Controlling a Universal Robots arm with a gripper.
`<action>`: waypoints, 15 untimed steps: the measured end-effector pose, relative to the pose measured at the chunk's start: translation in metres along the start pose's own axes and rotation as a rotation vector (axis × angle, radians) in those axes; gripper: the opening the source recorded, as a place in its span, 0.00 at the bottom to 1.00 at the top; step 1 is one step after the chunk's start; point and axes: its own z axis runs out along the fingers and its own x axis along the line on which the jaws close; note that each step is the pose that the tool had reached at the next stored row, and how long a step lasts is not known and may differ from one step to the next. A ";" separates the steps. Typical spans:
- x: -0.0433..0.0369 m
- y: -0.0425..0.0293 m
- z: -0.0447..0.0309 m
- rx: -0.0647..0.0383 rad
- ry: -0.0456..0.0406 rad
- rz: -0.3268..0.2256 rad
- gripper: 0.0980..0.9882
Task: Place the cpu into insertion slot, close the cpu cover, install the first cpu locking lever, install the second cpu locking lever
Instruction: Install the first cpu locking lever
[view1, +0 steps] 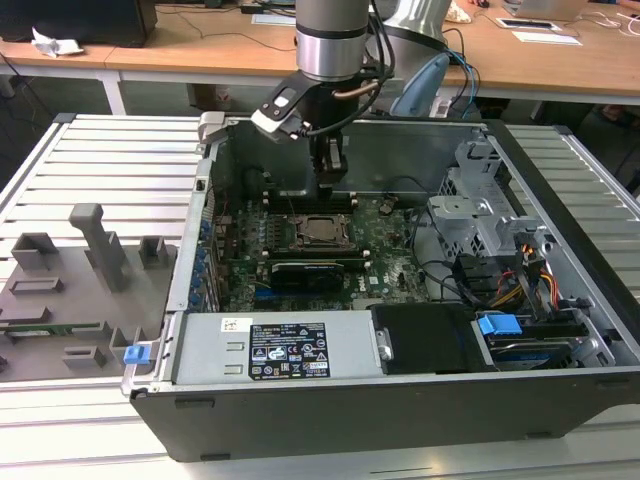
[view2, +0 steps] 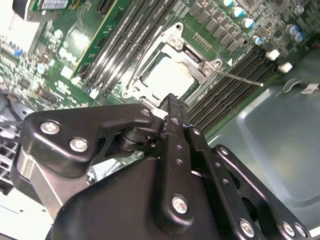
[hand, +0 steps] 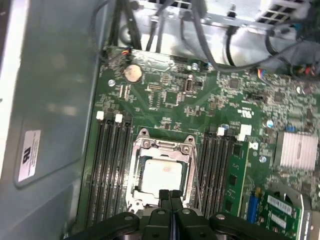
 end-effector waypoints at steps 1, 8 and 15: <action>0.0000 0.0000 0.0000 -0.001 0.0003 -0.013 0.01; 0.0000 0.0000 0.0000 -0.003 0.0017 -0.059 0.01; 0.0000 0.0000 0.0000 -0.008 0.0048 -0.160 0.01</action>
